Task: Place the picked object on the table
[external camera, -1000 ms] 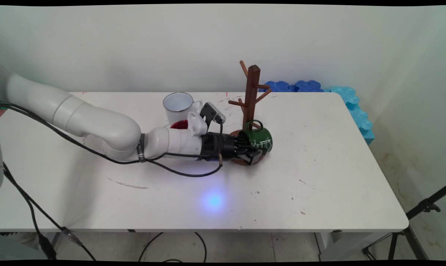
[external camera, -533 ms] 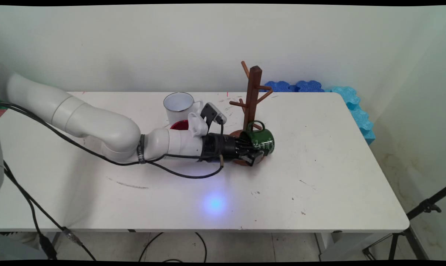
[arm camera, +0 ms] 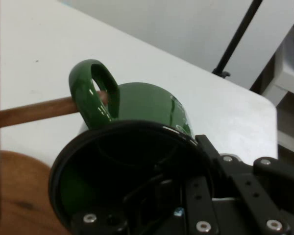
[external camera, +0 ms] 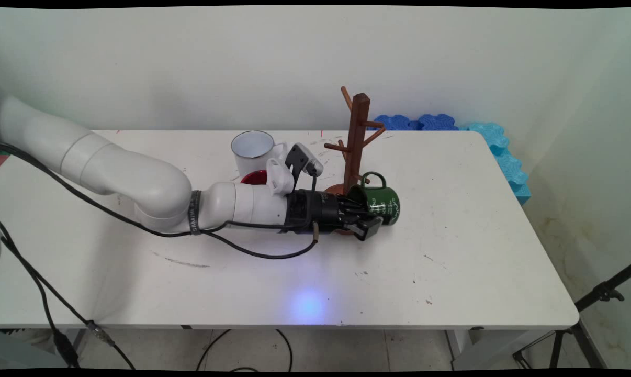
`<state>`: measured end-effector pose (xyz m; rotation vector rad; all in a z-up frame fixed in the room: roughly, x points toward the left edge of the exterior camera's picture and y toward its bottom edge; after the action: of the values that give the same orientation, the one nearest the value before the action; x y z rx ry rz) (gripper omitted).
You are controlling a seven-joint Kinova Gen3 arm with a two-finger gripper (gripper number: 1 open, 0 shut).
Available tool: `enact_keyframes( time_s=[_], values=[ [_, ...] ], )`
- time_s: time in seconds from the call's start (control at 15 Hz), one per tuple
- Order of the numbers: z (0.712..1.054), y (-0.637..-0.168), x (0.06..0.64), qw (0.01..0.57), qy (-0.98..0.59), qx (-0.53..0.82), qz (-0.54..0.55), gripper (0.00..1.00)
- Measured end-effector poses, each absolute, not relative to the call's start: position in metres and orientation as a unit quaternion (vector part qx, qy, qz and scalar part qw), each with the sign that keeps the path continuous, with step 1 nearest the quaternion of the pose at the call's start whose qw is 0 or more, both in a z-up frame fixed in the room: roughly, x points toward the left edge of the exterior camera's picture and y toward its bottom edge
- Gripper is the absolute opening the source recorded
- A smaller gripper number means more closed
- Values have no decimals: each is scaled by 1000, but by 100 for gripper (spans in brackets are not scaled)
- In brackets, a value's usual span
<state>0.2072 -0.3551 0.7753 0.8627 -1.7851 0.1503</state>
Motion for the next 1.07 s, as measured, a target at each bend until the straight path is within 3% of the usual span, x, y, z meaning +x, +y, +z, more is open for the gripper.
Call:
enact_keyframes(
  time_s=[1.07],
  values=[
    [831, -319, 222, 549, -771, 319, 49, 0]
  ],
)
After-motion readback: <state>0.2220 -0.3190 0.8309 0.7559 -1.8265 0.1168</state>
